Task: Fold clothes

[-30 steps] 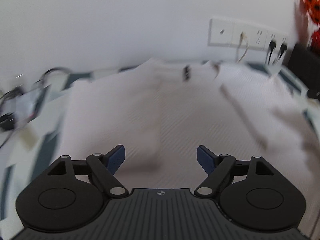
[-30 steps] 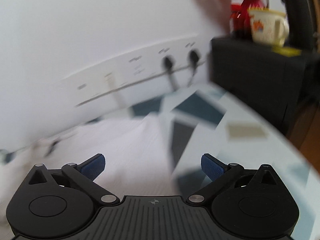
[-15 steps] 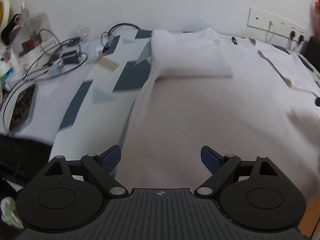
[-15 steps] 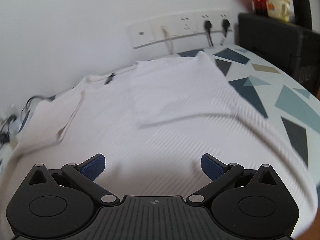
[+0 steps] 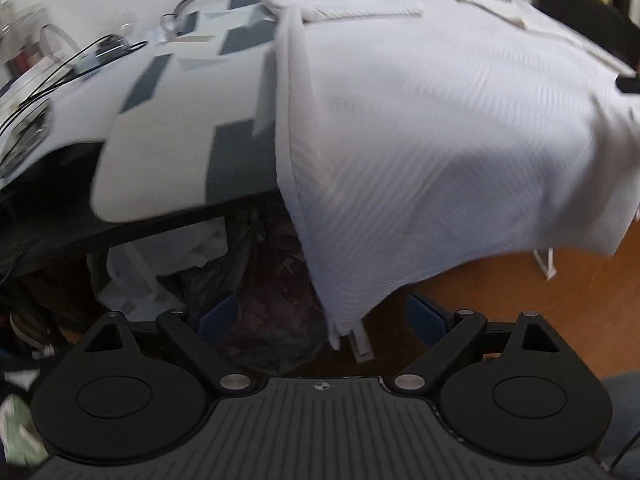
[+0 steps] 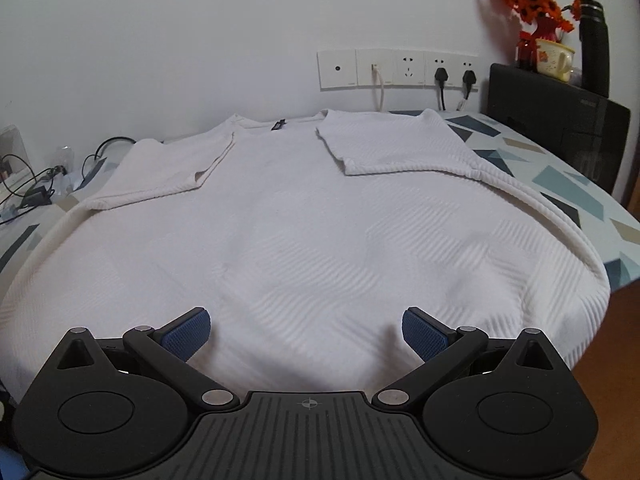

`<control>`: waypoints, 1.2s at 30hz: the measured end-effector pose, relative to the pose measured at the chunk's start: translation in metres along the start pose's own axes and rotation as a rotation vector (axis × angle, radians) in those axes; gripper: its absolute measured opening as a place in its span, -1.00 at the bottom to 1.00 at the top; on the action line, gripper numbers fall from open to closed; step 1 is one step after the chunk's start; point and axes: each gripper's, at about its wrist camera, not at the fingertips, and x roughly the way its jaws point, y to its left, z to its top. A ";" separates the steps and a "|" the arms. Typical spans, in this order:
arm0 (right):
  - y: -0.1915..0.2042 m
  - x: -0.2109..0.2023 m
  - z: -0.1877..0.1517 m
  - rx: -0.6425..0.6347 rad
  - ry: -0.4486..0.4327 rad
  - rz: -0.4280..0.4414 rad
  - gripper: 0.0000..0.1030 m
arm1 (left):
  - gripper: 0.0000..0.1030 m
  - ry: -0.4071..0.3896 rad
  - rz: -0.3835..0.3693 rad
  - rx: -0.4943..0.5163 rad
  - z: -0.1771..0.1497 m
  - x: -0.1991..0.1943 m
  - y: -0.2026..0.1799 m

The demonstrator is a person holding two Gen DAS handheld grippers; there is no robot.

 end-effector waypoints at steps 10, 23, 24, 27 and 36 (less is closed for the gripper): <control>0.026 -0.009 -0.040 -0.118 0.017 0.056 0.98 | 0.60 -0.036 -0.129 -0.014 -0.003 0.069 0.002; -0.043 -0.021 -0.078 -0.119 0.073 0.029 0.98 | -0.86 -0.036 0.033 -0.102 0.007 0.033 -0.070; -0.055 -0.021 -0.082 -0.098 0.077 0.014 0.98 | -0.87 -0.038 0.055 -0.111 0.007 0.027 -0.077; -0.093 -0.021 -0.093 -0.043 0.089 -0.026 0.98 | -0.87 -0.040 0.113 -0.172 0.008 0.010 -0.095; -0.231 0.004 -0.101 0.111 0.090 -0.118 0.98 | -0.88 -0.013 0.275 -0.270 0.031 -0.005 -0.133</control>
